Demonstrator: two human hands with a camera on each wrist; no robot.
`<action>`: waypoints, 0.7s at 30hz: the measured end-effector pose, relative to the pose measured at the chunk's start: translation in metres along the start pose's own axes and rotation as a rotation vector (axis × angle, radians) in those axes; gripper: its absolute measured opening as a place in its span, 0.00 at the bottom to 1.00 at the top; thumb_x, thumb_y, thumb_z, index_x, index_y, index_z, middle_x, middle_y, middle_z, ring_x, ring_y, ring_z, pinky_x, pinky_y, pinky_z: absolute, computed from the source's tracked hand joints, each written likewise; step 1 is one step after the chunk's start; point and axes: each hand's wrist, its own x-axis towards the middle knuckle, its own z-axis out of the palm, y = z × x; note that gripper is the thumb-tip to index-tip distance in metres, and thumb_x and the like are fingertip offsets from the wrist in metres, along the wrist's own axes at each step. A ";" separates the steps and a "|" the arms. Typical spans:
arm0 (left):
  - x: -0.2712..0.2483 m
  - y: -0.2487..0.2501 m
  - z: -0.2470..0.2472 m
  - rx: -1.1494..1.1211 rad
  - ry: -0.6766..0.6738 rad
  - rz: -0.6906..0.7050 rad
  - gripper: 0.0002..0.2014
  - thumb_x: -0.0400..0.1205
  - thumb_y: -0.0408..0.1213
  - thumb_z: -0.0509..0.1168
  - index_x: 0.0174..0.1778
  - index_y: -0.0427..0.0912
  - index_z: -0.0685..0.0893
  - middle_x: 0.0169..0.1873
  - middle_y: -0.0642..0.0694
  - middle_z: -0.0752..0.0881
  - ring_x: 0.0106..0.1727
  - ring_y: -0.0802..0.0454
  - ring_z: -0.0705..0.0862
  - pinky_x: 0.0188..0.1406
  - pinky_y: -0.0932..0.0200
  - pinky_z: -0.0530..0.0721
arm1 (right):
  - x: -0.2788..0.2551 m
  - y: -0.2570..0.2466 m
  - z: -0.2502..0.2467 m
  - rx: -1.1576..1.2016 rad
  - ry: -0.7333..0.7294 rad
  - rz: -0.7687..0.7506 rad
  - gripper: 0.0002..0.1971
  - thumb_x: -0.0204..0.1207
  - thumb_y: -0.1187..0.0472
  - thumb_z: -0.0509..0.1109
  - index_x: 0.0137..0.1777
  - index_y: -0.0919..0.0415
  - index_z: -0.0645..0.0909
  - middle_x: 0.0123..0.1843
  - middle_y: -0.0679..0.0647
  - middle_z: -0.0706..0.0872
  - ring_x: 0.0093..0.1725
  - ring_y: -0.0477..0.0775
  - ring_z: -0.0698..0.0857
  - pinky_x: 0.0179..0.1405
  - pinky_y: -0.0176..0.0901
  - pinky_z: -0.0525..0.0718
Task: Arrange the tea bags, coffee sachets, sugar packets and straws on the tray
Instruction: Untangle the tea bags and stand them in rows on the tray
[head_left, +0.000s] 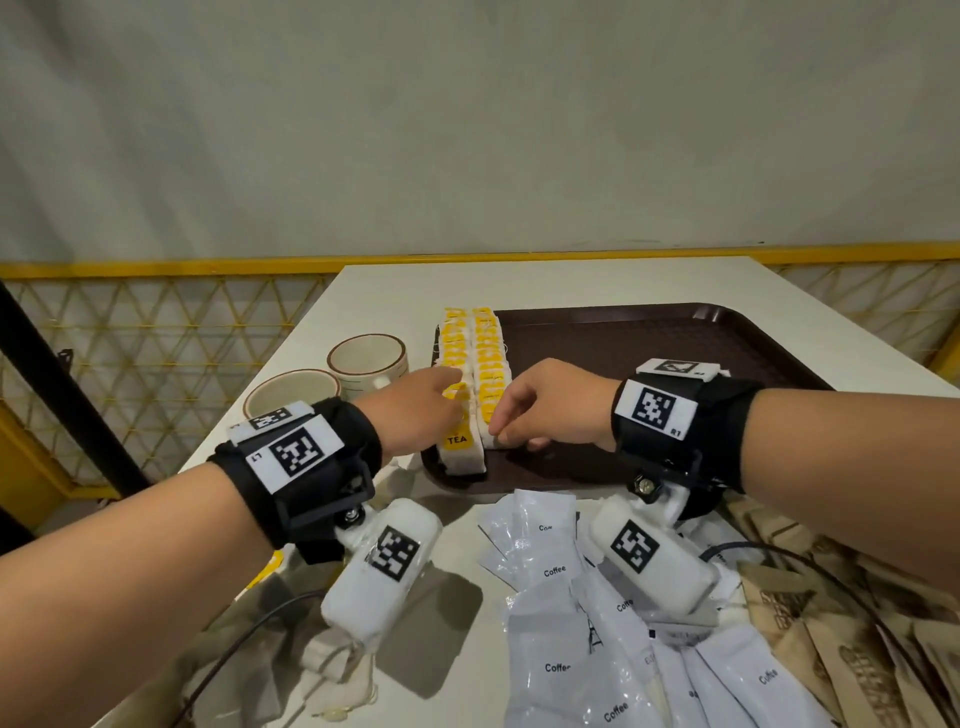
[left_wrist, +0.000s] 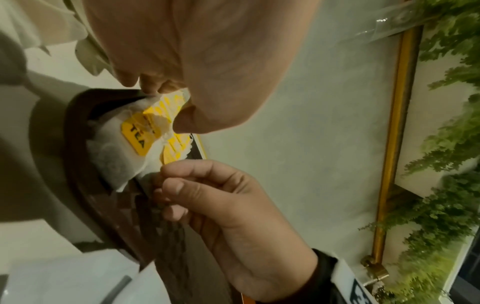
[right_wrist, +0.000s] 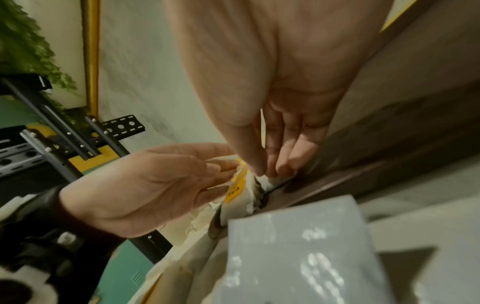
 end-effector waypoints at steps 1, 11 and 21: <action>0.000 0.000 0.001 -0.012 -0.004 -0.007 0.28 0.84 0.32 0.57 0.82 0.44 0.62 0.82 0.46 0.63 0.81 0.48 0.62 0.80 0.49 0.63 | -0.001 0.000 0.001 -0.009 -0.014 0.007 0.03 0.72 0.69 0.75 0.42 0.62 0.89 0.39 0.60 0.87 0.34 0.51 0.82 0.39 0.41 0.82; -0.069 0.017 -0.087 -0.439 -0.276 0.114 0.16 0.84 0.21 0.51 0.57 0.37 0.83 0.58 0.39 0.86 0.60 0.50 0.85 0.62 0.56 0.80 | -0.036 -0.071 0.017 0.192 -0.116 -0.091 0.04 0.74 0.71 0.73 0.48 0.65 0.86 0.41 0.55 0.88 0.35 0.45 0.85 0.29 0.31 0.82; -0.162 -0.084 -0.073 0.607 -0.534 -0.083 0.28 0.62 0.67 0.74 0.57 0.77 0.71 0.57 0.64 0.69 0.59 0.63 0.76 0.62 0.56 0.79 | -0.043 -0.091 0.090 -0.629 -0.377 -0.242 0.41 0.72 0.52 0.78 0.82 0.50 0.62 0.80 0.49 0.69 0.75 0.51 0.71 0.64 0.36 0.70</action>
